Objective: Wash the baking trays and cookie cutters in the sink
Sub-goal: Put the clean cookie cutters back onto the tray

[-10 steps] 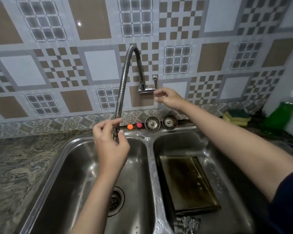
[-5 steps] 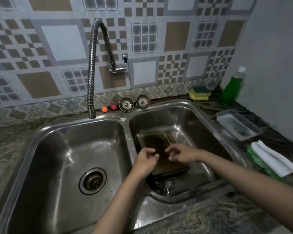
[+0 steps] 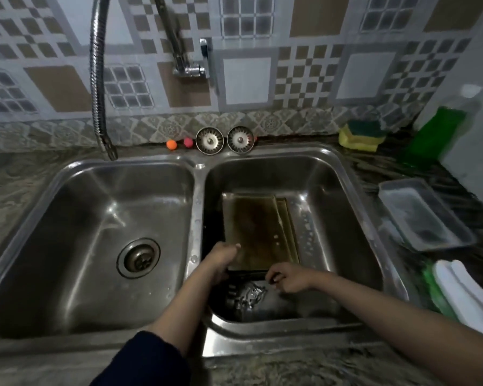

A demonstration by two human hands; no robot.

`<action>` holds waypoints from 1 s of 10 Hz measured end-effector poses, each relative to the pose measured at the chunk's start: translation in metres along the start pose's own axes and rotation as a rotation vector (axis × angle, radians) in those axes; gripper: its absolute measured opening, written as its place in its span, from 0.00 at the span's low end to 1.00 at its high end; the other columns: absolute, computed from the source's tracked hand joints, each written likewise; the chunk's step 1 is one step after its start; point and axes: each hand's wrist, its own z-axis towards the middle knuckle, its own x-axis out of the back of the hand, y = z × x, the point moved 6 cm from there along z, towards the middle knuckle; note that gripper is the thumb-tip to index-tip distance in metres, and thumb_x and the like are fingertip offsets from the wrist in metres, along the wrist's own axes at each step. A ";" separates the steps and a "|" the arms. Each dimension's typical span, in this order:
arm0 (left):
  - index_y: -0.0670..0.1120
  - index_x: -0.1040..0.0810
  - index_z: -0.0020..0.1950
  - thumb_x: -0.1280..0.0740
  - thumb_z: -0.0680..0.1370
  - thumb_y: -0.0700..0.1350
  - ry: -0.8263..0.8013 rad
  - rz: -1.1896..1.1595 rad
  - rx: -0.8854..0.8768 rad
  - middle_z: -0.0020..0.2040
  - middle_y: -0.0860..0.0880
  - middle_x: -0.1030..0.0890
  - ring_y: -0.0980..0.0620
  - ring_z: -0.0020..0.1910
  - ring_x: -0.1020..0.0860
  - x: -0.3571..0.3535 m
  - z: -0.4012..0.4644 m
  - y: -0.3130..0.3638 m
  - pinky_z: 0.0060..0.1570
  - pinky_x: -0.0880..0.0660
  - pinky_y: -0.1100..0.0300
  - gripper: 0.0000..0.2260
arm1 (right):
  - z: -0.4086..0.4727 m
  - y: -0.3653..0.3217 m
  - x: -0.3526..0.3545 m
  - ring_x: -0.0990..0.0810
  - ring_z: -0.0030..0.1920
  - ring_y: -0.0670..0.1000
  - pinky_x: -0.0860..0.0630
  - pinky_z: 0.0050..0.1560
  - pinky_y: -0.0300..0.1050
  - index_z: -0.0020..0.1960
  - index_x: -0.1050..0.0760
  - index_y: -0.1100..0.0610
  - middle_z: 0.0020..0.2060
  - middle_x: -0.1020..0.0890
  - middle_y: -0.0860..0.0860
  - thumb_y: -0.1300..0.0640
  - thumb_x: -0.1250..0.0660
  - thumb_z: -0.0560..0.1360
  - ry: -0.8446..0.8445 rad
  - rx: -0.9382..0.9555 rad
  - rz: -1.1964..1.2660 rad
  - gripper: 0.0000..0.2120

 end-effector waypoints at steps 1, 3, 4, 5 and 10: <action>0.49 0.27 0.44 0.37 0.78 0.41 0.104 -0.072 -0.029 0.50 0.44 0.23 0.46 0.48 0.24 0.000 0.018 0.002 0.41 0.29 0.60 0.04 | 0.006 0.011 0.009 0.23 0.55 0.50 0.27 0.51 0.39 0.63 0.27 0.54 0.60 0.23 0.54 0.59 0.34 0.75 0.013 0.036 0.020 0.16; 0.38 0.29 0.60 0.37 0.76 0.40 0.103 0.114 0.127 0.40 0.43 0.24 0.51 0.26 0.26 0.006 0.022 -0.021 0.23 0.32 0.65 0.14 | 0.012 0.016 -0.010 0.27 0.64 0.50 0.28 0.62 0.42 0.68 0.33 0.53 0.67 0.28 0.53 0.57 0.32 0.75 -0.038 0.084 0.130 0.23; 0.38 0.25 0.54 0.39 0.75 0.38 -0.015 0.298 0.246 0.38 0.43 0.23 0.46 0.36 0.22 -0.003 0.012 -0.037 0.30 0.24 0.61 0.09 | 0.019 0.007 -0.026 0.28 0.66 0.50 0.30 0.61 0.39 0.72 0.39 0.51 0.70 0.31 0.52 0.54 0.32 0.75 -0.090 0.089 0.164 0.29; 0.39 0.27 0.50 0.42 0.76 0.36 -0.107 0.466 0.358 0.41 0.41 0.27 0.35 0.57 0.23 -0.014 0.002 -0.042 0.53 0.25 0.40 0.06 | 0.025 -0.003 -0.040 0.28 0.66 0.51 0.30 0.63 0.40 0.74 0.42 0.53 0.71 0.32 0.52 0.55 0.31 0.74 -0.098 0.068 0.215 0.33; 0.39 0.27 0.63 0.44 0.80 0.33 -0.394 0.613 0.331 0.46 0.43 0.24 0.43 0.50 0.18 -0.032 0.005 -0.059 0.37 0.21 0.56 0.13 | 0.024 0.007 -0.059 0.22 0.47 0.49 0.20 0.43 0.43 0.60 0.34 0.50 0.54 0.25 0.53 0.72 0.31 0.69 -0.235 -0.107 0.569 0.27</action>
